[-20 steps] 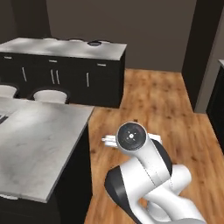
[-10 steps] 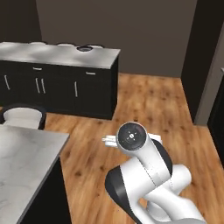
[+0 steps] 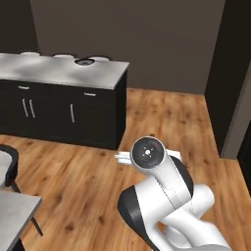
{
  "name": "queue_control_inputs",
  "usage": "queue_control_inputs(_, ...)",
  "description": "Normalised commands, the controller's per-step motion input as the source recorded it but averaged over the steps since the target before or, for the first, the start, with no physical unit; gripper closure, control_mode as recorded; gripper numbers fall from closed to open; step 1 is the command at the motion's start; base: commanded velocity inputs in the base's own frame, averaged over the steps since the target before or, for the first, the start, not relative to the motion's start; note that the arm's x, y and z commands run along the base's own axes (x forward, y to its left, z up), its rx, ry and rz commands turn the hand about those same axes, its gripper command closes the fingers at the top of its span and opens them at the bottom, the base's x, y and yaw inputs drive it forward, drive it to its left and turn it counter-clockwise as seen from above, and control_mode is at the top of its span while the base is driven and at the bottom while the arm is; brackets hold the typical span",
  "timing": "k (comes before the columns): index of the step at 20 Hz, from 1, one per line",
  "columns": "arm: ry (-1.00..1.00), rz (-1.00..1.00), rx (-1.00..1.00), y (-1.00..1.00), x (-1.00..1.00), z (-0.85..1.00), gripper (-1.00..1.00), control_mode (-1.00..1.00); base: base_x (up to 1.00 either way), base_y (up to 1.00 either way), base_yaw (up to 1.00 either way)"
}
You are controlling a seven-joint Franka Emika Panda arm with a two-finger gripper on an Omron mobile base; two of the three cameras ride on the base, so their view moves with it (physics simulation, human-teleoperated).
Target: Start the toaster. Once the lever pops up, take the bread to the plate on the dining counter.
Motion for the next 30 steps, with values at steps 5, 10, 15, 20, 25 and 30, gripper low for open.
queue_control_inputs(5,0.0,0.0,0.0,0.0,0.0,0.0,1.0,1.0,1.0,-0.71,0.05)
queue_control_inputs(10,0.0,0.0,0.0,0.0,0.0,0.0,1.0,1.0,1.0,-0.54,0.08)
queue_control_inputs(15,0.0,0.0,0.0,0.0,0.0,0.0,1.0,1.0,1.0,-0.4,0.08)
queue_control_inputs(20,0.0,0.0,0.0,0.0,0.0,0.0,1.0,1.0,1.0,-0.36,0.1)
queue_control_inputs(25,0.0,0.0,0.0,0.0,0.0,0.0,1.0,1.0,1.0,-0.19,0.14)
queue_control_inputs(30,0.0,0.0,0.0,0.0,0.0,0.0,1.0,1.0,1.0,-0.06,0.2)
